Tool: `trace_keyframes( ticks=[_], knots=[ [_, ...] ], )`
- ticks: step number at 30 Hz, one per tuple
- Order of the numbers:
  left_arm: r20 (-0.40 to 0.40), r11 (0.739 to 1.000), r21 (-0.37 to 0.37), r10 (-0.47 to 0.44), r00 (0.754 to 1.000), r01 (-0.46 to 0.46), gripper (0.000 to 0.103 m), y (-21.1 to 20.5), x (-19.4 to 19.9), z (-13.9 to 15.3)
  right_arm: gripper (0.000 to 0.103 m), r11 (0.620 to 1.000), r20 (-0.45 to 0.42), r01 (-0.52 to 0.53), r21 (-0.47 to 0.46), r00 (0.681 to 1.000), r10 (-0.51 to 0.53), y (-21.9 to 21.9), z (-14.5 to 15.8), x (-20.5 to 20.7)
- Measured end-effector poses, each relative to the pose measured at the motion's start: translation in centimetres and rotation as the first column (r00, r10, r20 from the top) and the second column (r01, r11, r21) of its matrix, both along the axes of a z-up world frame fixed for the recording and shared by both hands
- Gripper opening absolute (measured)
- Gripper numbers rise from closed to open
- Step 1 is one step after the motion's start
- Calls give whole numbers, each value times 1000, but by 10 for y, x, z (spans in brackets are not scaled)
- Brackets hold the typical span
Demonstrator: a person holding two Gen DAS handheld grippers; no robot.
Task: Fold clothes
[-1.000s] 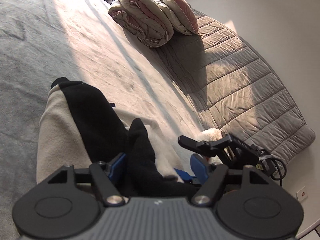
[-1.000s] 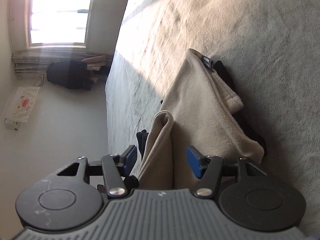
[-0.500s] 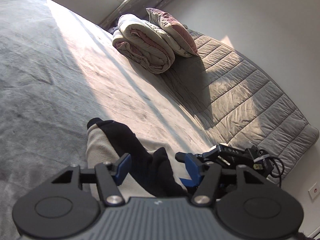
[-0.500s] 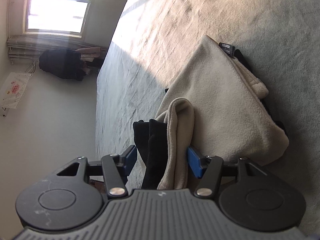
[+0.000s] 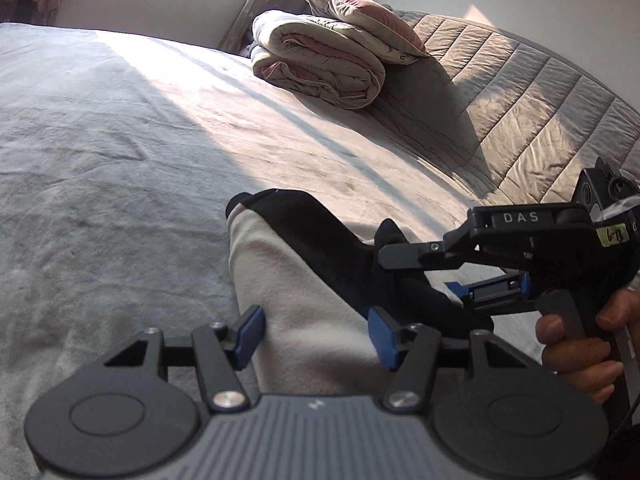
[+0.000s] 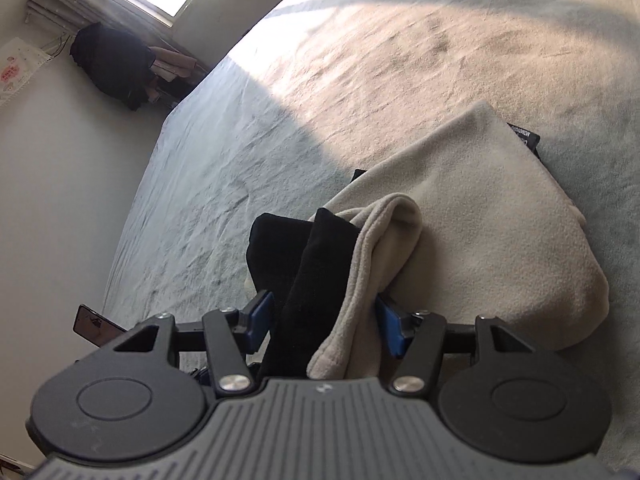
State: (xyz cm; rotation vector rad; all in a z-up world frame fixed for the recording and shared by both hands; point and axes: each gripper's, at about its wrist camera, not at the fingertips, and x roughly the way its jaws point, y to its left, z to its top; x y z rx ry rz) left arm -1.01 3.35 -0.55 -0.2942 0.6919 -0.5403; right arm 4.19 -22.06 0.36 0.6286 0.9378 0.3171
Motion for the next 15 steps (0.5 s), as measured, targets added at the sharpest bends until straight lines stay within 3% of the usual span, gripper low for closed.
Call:
trace_keyframes(
  ticks=[3,9,15],
  knots=[
    [13,1000,-29,8,1000,-7,58,2,2,4,33,1000,57,12,-24,998,-10,-2,5,0],
    [54,993,-115,41,998,-35,40,4,8,8,31,999,171,8,34,985,-14,-38,21,-12],
    [78,994,-110,14,997,-5,35,-16,12,5,31,988,158,28,150,986,-52,-72,9,-1]
  ],
)
